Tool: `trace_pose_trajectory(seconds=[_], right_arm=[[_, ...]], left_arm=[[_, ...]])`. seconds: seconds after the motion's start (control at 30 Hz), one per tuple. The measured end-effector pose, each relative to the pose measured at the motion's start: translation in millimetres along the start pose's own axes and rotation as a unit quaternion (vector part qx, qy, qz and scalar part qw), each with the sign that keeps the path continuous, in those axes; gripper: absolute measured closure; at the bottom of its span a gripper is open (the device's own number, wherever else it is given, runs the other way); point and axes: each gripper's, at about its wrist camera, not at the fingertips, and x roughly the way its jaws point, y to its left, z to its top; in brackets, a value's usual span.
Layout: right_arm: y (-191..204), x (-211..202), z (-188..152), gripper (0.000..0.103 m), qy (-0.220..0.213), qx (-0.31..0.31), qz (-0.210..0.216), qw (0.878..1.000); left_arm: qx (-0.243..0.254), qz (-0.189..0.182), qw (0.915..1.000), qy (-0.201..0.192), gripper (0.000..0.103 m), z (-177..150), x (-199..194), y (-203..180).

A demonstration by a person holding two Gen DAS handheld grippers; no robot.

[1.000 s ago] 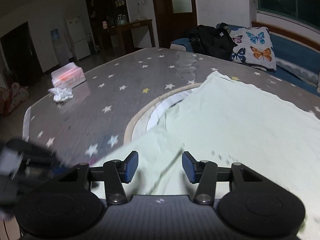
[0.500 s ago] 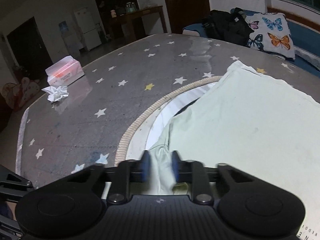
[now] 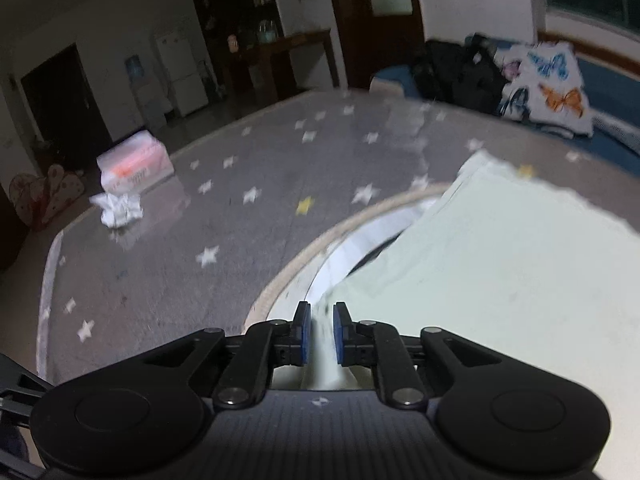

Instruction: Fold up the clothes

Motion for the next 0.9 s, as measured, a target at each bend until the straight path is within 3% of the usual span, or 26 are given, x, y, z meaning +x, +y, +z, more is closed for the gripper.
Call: trace_pose_trajectory(seconds=[0.13, 0.27, 0.37, 0.47, 0.5, 0.7, 0.9], right_arm=[[-2, -21, 1, 0.091, -0.004, -0.009, -0.011, 1.000], [5, -27, -9, 0.091, 0.011, -0.020, -0.003, 1.000], [13, -20, -18, 0.091, 0.018, -0.026, 0.006, 0.999], [15, -8, -24, 0.091, 0.032, -0.022, 0.009, 0.999], [15, -4, -27, 0.091, 0.039, -0.021, 0.007, 0.999], [10, -20, -33, 0.091, 0.034, -0.016, -0.006, 0.999], [32, -55, -48, 0.091, 0.035, -0.058, 0.020, 0.998]], left_arm=[[0.004, 0.013, 0.9998, -0.016, 0.093, 5, -4, -2], [-0.006, 0.033, 0.9994, -0.010, 0.073, 6, 2, 1], [-0.014, 0.039, 0.9992, 0.000, 0.075, 5, 9, 4], [-0.017, 0.034, 0.9993, 0.004, 0.093, 4, 9, 6], [-0.018, 0.036, 0.9992, 0.004, 0.095, 4, 8, 7], [-0.018, 0.043, 0.9989, 0.003, 0.096, 3, 1, 7], [-0.014, 0.049, 0.9987, 0.001, 0.092, 3, -3, 5]])
